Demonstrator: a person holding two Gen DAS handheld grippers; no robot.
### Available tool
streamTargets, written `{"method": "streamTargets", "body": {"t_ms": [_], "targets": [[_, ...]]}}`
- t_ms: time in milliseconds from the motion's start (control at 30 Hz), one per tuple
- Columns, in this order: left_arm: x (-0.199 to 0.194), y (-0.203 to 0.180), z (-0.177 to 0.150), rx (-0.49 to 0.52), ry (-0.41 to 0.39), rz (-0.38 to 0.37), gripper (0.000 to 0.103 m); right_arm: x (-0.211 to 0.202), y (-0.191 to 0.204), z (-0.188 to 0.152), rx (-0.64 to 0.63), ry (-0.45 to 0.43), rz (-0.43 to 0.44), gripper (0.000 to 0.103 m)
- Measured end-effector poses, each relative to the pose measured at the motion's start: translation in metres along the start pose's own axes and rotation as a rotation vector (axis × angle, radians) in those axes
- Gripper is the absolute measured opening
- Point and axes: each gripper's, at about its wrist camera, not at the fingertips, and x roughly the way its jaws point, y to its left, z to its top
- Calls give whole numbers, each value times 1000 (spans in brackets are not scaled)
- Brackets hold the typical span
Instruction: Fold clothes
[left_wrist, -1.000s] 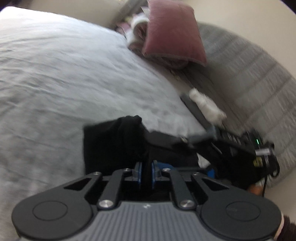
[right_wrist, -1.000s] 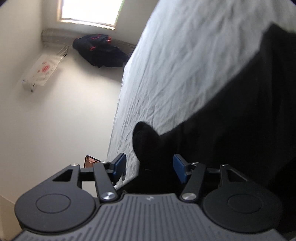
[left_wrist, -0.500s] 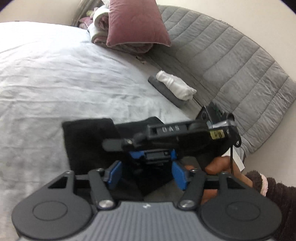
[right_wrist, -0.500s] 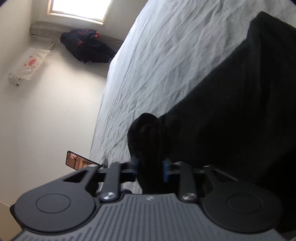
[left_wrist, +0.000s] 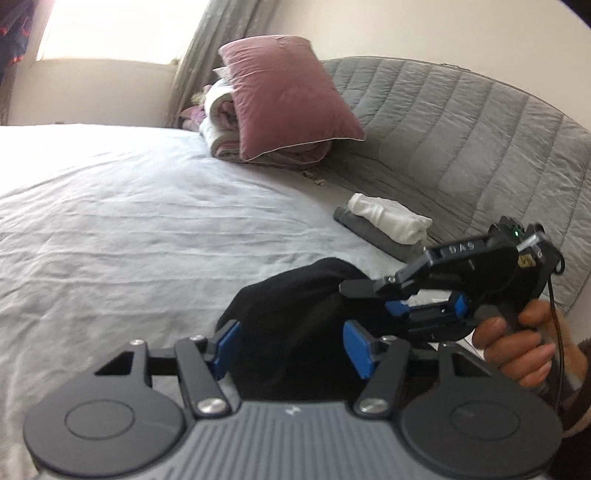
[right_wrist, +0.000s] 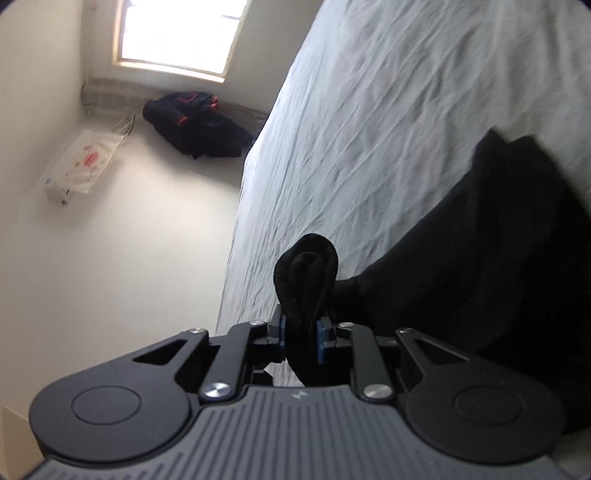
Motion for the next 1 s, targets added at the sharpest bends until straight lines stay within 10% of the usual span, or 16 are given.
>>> {"method": "streamTargets", "body": {"t_ms": [533,767,1000], "targets": [[57,-37,-17,80,81,-21,59,-29,-25,25,72,-73,-197,22],[66,-41,-23,112,116,-8,59,-28,-36,17,94,-38,-148,44],[57,-38,-20,114,108,-7,59,-27,-31,-5,-38,58,-154,45]]}}
